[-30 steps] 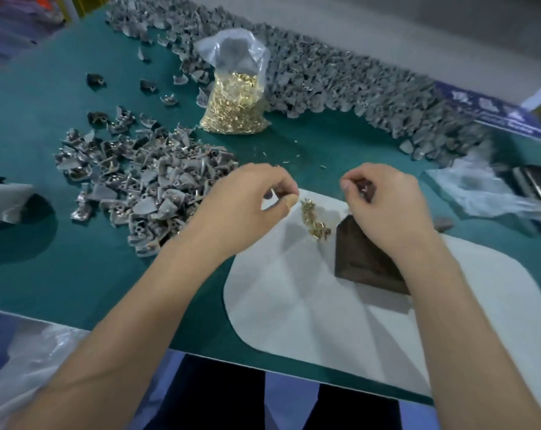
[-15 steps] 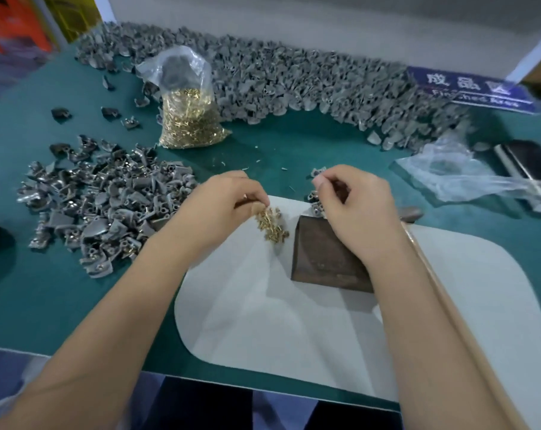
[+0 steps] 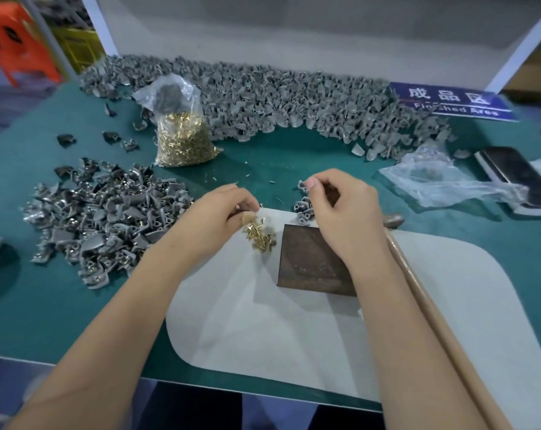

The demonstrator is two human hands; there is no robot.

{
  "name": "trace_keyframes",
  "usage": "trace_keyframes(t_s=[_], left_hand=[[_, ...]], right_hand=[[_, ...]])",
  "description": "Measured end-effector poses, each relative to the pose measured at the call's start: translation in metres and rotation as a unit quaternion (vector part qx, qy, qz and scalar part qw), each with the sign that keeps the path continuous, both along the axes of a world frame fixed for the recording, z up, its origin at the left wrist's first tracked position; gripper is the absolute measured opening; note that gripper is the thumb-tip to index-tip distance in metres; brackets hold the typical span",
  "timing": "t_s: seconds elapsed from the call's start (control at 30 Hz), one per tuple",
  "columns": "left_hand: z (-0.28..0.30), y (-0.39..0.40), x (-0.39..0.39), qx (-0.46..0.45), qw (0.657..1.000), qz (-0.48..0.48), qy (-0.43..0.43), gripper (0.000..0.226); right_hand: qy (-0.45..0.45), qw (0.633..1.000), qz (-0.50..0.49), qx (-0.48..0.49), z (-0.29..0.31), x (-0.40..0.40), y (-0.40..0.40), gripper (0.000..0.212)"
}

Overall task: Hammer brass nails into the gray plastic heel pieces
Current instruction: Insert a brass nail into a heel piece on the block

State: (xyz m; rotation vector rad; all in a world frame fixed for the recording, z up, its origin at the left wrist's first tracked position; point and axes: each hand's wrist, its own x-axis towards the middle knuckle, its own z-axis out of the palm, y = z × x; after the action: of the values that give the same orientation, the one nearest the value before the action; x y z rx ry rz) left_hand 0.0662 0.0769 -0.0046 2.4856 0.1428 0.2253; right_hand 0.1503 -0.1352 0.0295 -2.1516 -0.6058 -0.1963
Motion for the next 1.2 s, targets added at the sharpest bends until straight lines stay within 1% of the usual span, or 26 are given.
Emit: trace_keyframes(t_s=[0.1, 0.27, 0.37, 0.43, 0.53, 0.6, 0.7, 0.83, 0.93, 1.0, 1.03, 1.07, 1.1, 1.13, 1.2], left_hand=[[0.003, 0.0, 0.001, -0.001, 1.0, -0.002, 0.005, 0.007], [-0.002, -0.007, 0.0, 0.058, 0.998, 0.019, 0.007, 0.008], [0.002, -0.005, 0.006, 0.031, 0.999, 0.03, 0.009, 0.009], [0.008, 0.0, 0.014, 0.037, 0.999, 0.029, 0.019, 0.012], [0.019, 0.001, 0.026, 0.077, 0.996, -0.007, 0.046, 0.022], [0.025, -0.002, 0.032, 0.108, 0.992, -0.022, 0.068, 0.02], [0.028, -0.007, 0.035, 0.145, 0.986, -0.013, 0.082, 0.01], [0.032, -0.013, 0.038, 0.19, 0.975, -0.001, 0.114, 0.009], [0.039, -0.015, 0.04, 0.211, 0.965, -0.02, 0.157, 0.013], [0.038, -0.017, 0.041, 0.227, 0.962, -0.025, 0.15, 0.015], [0.037, -0.018, 0.042, 0.218, 0.967, -0.019, 0.128, 0.014], [0.036, -0.02, 0.042, 0.179, 0.979, -0.007, 0.094, 0.013], [0.036, -0.023, 0.042, 0.11, 0.993, 0.005, 0.053, 0.01], [0.037, -0.028, 0.043, 0.022, 1.0, 0.009, 0.006, 0.008], [0.043, -0.04, 0.047, -0.14, 0.988, -0.011, -0.062, 0.008]], right_hand=[[0.004, 1.0, 0.001, -0.001, 0.0, 0.001, 0.0, 0.017], [0.009, 1.0, 0.001, 0.003, -0.002, 0.003, -0.001, 0.017], [0.007, 1.0, 0.003, 0.005, -0.002, 0.003, -0.001, 0.016], [0.009, 1.0, 0.006, 0.006, -0.004, 0.003, 0.0, 0.017], [0.006, 1.0, 0.007, 0.01, -0.006, 0.004, 0.001, 0.016], [0.007, 1.0, 0.008, 0.008, -0.007, 0.005, 0.001, 0.016], [0.003, 1.0, 0.015, -0.016, -0.008, 0.004, 0.003, 0.016], [0.004, 0.998, 0.019, -0.052, -0.008, 0.004, 0.004, 0.017], [0.005, 0.998, 0.022, -0.061, -0.008, 0.004, 0.004, 0.018], [0.008, 0.998, 0.02, -0.056, -0.009, 0.006, 0.003, 0.018], [0.014, 0.999, 0.019, -0.039, -0.009, 0.007, 0.002, 0.017], [0.026, 0.999, 0.016, -0.008, -0.009, 0.009, 0.002, 0.015], [0.042, 0.998, 0.012, 0.034, -0.009, 0.011, 0.0, 0.013], [0.062, 0.995, 0.009, 0.081, -0.008, 0.013, 0.0, 0.011], [0.095, 0.985, 0.016, 0.143, -0.007, 0.016, -0.002, 0.015]])
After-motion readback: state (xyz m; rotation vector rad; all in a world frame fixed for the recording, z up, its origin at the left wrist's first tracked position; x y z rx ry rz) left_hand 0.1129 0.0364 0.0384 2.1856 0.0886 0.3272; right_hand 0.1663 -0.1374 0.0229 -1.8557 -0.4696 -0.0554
